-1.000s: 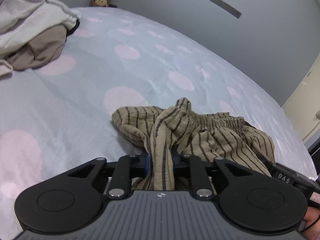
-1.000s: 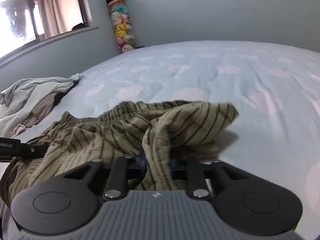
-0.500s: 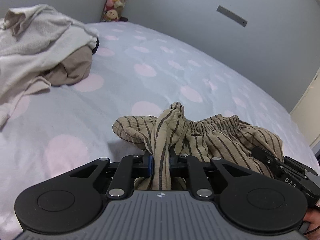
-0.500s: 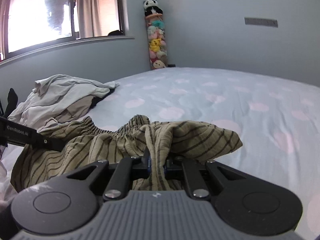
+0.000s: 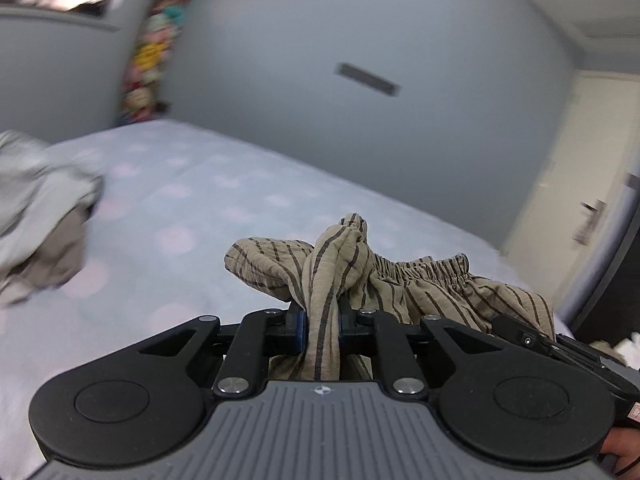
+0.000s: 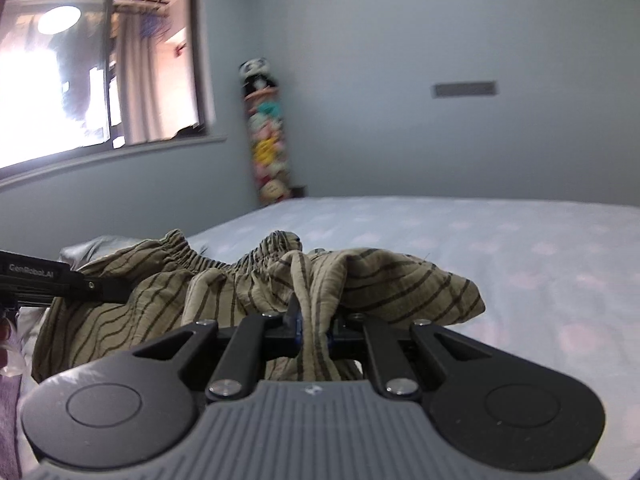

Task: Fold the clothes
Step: 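Carry the held trousers with both tools toward the white pillow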

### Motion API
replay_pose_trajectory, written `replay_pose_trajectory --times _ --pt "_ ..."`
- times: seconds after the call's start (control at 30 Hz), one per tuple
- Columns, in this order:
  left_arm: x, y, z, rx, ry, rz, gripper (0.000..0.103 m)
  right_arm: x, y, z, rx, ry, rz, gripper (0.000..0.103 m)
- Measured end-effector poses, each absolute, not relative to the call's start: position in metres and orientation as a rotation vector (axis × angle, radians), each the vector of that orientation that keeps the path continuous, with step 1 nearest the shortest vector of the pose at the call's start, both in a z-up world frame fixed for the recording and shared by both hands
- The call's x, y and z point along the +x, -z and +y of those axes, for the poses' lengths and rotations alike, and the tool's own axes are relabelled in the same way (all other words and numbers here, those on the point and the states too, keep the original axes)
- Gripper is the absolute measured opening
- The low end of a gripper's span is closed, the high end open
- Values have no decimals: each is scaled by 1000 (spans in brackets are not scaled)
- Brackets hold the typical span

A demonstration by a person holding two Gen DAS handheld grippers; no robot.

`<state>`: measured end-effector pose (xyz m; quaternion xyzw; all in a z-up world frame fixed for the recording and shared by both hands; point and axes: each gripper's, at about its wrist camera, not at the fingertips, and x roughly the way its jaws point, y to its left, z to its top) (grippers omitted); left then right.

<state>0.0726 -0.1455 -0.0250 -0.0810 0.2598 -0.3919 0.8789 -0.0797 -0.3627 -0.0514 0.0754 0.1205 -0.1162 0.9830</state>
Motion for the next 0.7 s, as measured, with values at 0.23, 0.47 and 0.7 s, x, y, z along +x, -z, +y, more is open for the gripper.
replay_pose_trajectory --times 0.23,0.47,0.7 --pt "32 -12 -262 -61 1128 513 12 -178 3 -389 111 502 190 11" --pt "-15 -46 -388 54 1449 480 12 -291 -15 -426 103 816 191 12" --pt "-100 -62 -536 193 1755 439 12 -383 -28 -459 121 1164 172 12"
